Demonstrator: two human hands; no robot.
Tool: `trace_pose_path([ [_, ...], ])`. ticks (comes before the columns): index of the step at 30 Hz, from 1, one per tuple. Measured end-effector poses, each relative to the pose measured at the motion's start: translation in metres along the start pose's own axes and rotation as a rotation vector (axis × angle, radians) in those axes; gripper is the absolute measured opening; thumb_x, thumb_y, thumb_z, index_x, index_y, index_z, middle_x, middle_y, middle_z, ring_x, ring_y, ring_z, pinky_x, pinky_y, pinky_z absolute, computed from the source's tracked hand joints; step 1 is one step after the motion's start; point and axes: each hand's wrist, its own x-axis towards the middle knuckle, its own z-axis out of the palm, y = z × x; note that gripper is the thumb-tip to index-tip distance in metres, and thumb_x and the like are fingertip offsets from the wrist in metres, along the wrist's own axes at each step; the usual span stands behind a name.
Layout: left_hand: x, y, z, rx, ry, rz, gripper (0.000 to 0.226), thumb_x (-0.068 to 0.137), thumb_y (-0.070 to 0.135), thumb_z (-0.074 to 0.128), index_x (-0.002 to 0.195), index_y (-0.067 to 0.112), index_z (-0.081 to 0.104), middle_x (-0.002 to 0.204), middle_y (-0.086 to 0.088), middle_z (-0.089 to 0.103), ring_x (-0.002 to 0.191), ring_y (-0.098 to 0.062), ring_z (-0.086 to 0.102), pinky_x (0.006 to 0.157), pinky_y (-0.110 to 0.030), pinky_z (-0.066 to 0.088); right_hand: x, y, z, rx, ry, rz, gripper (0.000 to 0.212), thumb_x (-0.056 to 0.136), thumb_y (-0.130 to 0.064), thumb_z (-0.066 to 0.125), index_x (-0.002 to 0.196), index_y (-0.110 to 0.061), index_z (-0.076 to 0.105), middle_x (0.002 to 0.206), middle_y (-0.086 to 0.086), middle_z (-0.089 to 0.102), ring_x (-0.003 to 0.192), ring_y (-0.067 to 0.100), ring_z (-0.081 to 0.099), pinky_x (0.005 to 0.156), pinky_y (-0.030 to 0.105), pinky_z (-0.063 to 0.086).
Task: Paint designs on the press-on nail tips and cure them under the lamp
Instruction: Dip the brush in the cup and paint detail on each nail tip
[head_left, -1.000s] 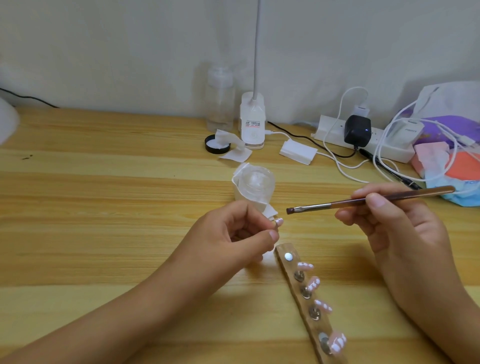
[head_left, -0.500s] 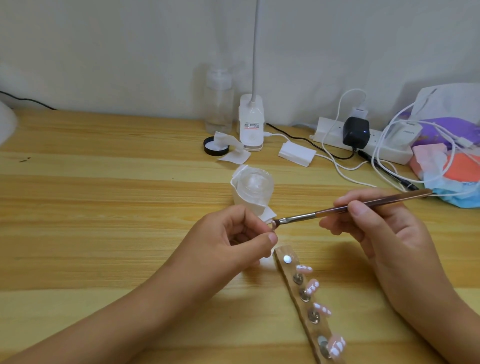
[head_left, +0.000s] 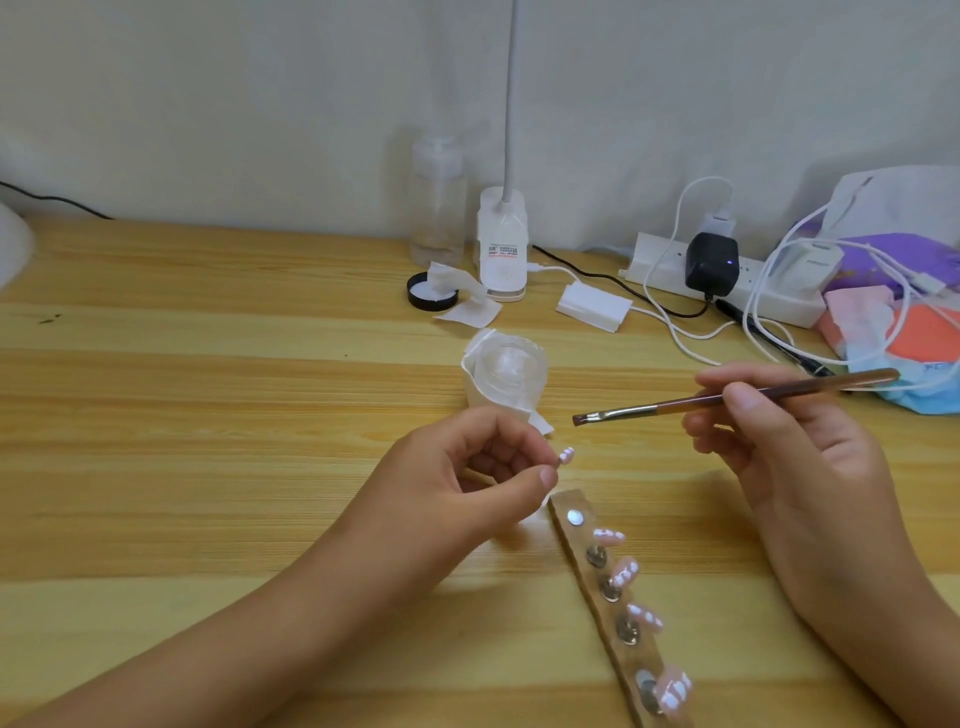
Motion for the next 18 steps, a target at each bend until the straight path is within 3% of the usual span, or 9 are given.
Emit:
trace_pose_path([
  [3, -0.0004, 0.0006, -0.0004, 0.020, 0.001, 0.015, 0.019, 0.083, 0.011, 0.072, 0.077, 0.029, 0.072, 0.073, 0.011, 0.064, 0.072, -0.002, 0.058, 0.062, -0.013, 0.047, 0.0016, 0.0000, -0.0013, 0.096, -0.019, 0.033, 0.017, 0.089, -0.020, 0.062, 0.081, -0.026, 0.076, 0.081, -0.005, 0.070, 0.069, 0.009, 0.065, 0.069, 0.019, 0.054],
  [14, -0.0008, 0.0005, -0.0003, 0.026, -0.011, 0.012, 0.018, 0.083, 0.009, 0.072, 0.076, 0.026, 0.073, 0.074, 0.006, 0.063, 0.072, -0.005, 0.058, 0.065, -0.019, 0.051, -0.0001, -0.0002, 0.0005, 0.105, -0.084, 0.063, 0.024, 0.083, -0.015, 0.054, 0.075, -0.024, 0.075, 0.076, -0.003, 0.068, 0.064, 0.011, 0.063, 0.064, 0.019, 0.053],
  [18, -0.0004, -0.0002, -0.0001, 0.026, -0.009, 0.004, 0.017, 0.083, 0.011, 0.075, 0.075, 0.027, 0.072, 0.073, 0.006, 0.064, 0.070, -0.004, 0.058, 0.063, -0.014, 0.048, -0.0006, -0.0004, -0.0001, 0.076, -0.095, 0.048, 0.023, 0.083, -0.015, 0.055, 0.075, -0.025, 0.074, 0.077, -0.003, 0.068, 0.065, 0.011, 0.064, 0.066, 0.019, 0.053],
])
